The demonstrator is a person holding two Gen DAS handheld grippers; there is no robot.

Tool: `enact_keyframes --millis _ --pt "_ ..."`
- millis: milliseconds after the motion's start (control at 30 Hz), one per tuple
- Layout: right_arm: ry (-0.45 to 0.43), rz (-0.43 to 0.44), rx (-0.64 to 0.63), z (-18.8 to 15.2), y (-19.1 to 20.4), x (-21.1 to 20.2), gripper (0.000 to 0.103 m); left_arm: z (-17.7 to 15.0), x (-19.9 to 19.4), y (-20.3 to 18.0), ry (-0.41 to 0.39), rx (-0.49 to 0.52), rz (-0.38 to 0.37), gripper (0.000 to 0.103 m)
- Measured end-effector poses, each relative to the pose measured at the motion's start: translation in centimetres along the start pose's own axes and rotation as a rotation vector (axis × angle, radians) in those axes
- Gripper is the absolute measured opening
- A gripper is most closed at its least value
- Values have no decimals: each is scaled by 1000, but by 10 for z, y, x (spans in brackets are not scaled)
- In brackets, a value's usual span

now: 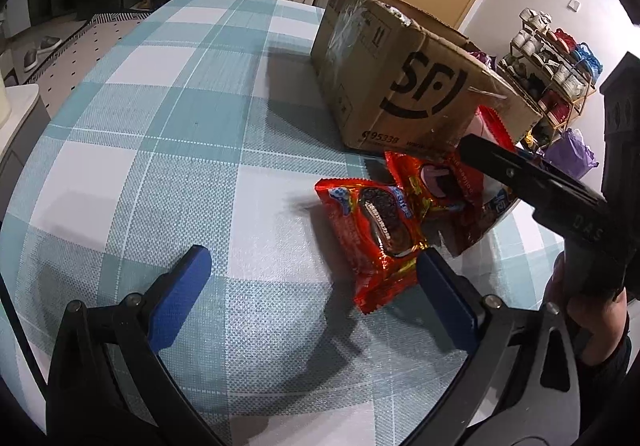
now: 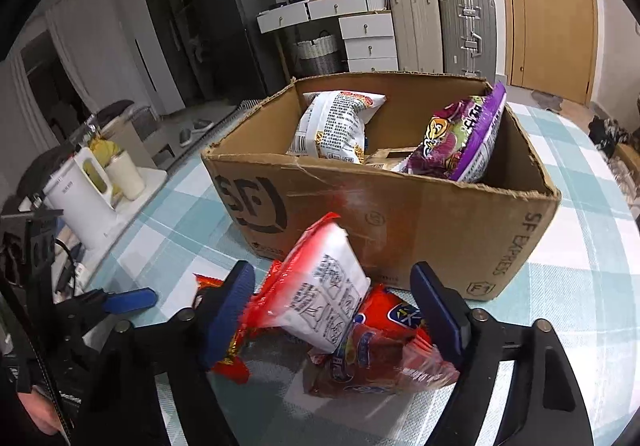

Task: Organize snacks
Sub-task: 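Lower the right gripper onto the red-white cracker bag and close it, then lift the red-white cracker bag with the right gripper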

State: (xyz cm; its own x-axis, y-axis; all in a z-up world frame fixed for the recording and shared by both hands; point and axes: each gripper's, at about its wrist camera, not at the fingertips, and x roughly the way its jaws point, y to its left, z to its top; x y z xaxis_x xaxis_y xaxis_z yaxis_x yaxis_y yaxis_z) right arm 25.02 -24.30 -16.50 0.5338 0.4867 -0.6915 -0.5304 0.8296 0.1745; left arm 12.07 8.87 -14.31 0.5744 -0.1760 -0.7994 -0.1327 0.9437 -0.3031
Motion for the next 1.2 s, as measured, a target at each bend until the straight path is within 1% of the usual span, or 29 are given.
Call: enact_keyframes --millis 33,167,233,267,333,367,433,567,733,767,800,1000,1200 --pt "2 -3 -7 1 1 1 74 -2 -1 0 -2 0 -1 102" --pt "6 -21 -36 4 5 0 71 -2 -2 1 -2 -1 -3 102" --pt "4 -36 -52 4 7 -3 64 -3 -4 1 -3 -2 -5 102" --pt "6 -35 -60 4 9 -4 63 -3 -4 1 -4 -2 -3 102" --pt "12 -37 -69 3 11 -7 55 -5 -6 2 -4 -4 -7 102" --pt "16 -42 -80 2 13 -7 54 -6 -7 2 -4 -4 -8 102" --pt "19 -62 -111 2 17 -8 48 -6 -8 3 -4 -7 -9 102" --pt "36 -66 -134 1 21 -9 42 -8 -12 4 -8 -8 -9 102" --pt "46 -70 -158 -2 25 -14 28 -10 -15 5 -11 -13 -11 102" --pt "44 -73 -164 -3 26 -16 26 -11 -17 5 -10 -13 -11 102" --pt "44 -72 -166 -4 26 -19 22 -12 -17 5 -10 -12 -11 102" --pt "25 -37 -110 -7 14 -34 22 -16 -21 2 -8 -11 -18 102" --pt "-14 40 41 -8 -11 -54 21 -19 -27 0 -17 -9 -19 102"
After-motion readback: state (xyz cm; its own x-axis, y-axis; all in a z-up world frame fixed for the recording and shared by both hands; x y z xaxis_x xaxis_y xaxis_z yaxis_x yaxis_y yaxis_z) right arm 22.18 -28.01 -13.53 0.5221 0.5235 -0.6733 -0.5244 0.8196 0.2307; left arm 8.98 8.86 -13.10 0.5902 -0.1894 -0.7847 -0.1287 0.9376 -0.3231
